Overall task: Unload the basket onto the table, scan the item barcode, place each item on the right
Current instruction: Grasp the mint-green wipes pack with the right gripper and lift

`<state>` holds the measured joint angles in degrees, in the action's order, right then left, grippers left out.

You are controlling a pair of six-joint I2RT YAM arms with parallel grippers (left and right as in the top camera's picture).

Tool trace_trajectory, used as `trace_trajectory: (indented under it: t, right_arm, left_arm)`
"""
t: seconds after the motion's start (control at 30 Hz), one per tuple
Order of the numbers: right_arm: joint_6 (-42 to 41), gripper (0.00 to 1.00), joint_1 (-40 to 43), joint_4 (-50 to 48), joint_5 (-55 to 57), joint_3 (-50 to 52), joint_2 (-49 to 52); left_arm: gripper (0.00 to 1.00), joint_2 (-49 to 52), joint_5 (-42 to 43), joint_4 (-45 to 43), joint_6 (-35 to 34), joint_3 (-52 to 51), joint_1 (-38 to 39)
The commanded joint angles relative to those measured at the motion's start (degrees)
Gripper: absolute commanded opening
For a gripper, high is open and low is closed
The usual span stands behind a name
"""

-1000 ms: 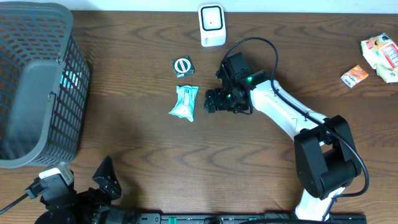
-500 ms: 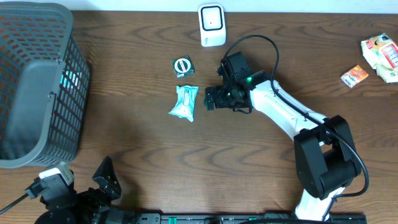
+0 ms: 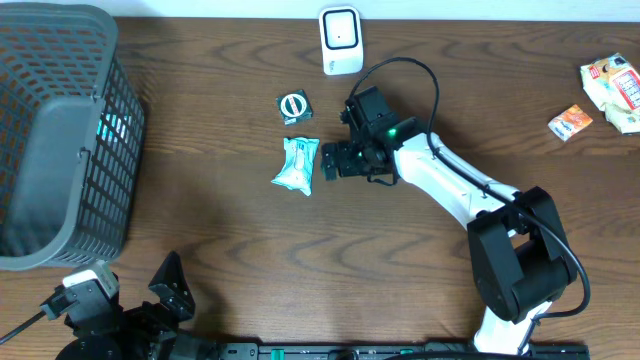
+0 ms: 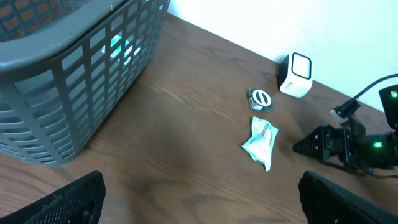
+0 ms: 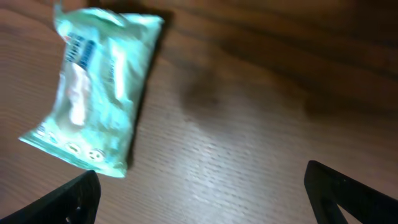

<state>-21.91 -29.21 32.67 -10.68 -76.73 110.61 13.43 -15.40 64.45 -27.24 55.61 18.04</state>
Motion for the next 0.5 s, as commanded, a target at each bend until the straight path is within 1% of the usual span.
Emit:
trace_trajectory:
  t: [0.0,0.23,0.27,0.4,0.47]
  right_arm:
    - [-0.3,0.98,-0.3,-1.3,0.5,0.5,0.4]
    - [0.0,0.99,-1.5,-3.7,0.0,0.5,0.4]
    - [1.0,0.98,-2.1,-3.6,0.0,0.5,0.4]
    - [1.2,0.89,-3.6,-4.9,0.2,0.5,0.4]
    - [0.6,0.87,-4.3,-6.4,0.3,0.5,0.4]
  left_arm:
    - [0.97,-0.1,-1.0,0.0,-0.5,-0.3,-0.2]
    - [0.98,-0.1,-1.0,0.0,-0.5,-0.3,-0.2]
    - [0.98,-0.1,-1.0,0.0,-0.5,-0.3,-0.2]
    - [0.98,-0.1,-1.0,0.0,-0.5,-0.3,-0.2]
    - [0.98,-0.1,-1.0,0.0,-0.5,-0.3,-0.2]
